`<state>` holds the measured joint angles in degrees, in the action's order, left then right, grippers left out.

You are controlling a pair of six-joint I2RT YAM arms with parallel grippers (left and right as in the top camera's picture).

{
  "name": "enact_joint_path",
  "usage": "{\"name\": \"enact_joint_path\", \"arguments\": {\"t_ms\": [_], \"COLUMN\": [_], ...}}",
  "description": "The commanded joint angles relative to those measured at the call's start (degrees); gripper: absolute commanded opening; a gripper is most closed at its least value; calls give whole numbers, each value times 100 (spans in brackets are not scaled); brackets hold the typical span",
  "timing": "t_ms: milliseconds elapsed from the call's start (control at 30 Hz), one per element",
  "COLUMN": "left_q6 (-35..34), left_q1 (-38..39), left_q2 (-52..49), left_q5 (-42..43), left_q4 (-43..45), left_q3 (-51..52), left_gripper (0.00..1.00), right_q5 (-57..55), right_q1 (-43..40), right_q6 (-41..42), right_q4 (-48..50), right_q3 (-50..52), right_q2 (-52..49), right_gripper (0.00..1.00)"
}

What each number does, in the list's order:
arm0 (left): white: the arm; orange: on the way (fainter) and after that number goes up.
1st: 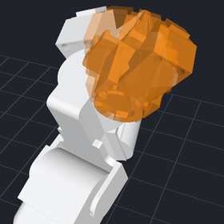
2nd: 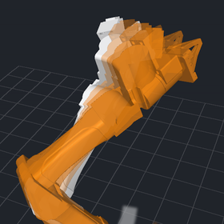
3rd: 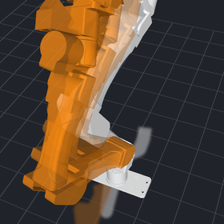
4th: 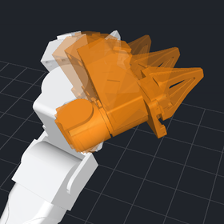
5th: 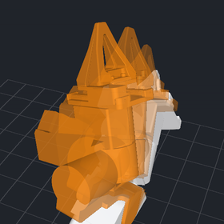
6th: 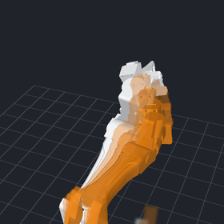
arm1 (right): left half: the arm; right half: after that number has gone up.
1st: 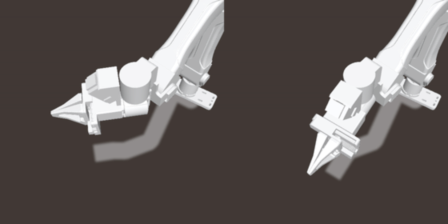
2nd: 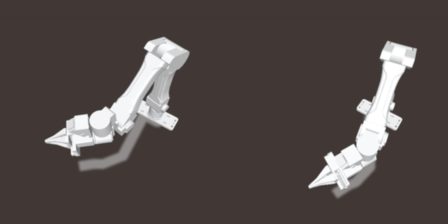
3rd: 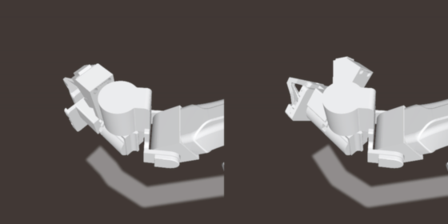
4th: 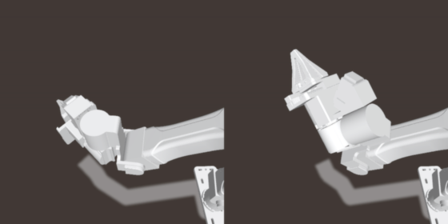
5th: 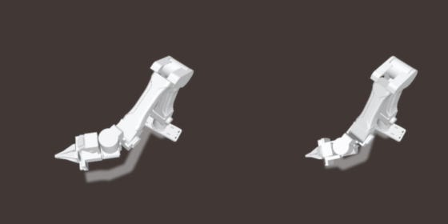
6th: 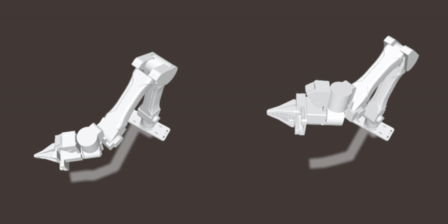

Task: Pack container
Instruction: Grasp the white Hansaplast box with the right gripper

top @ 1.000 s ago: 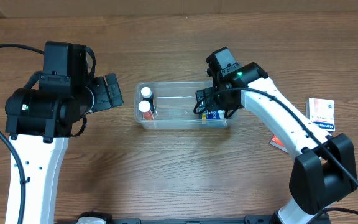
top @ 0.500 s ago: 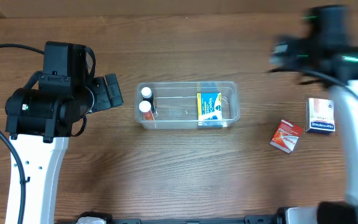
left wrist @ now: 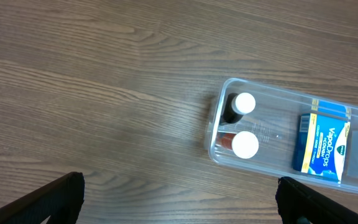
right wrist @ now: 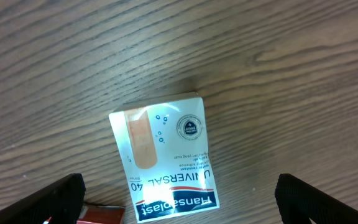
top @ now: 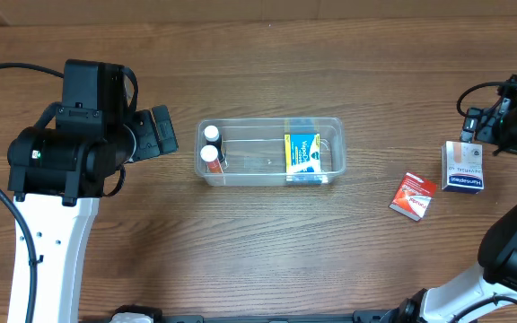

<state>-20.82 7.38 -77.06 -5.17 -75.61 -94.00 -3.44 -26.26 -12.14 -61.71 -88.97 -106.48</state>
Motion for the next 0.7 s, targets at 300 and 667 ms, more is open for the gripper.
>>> {"name": "enact_joint_path", "arguments": {"t_ms": [300, 667], "left_q6": [153, 153], "left_q1": [-33, -33], "left_q2": [-46, -46], "left_q5": [4, 7], "left_q4": [111, 111], "left_q3": [-28, -28], "left_gripper": [100, 100], "right_q5": [79, 208], "right_q1": [-48, -48], "right_q6": [-890, -828], "right_q4": [1189, 1281], "right_q3": [1550, 1534], "right_q2": [-428, -551], "right_gripper": [100, 69]}}
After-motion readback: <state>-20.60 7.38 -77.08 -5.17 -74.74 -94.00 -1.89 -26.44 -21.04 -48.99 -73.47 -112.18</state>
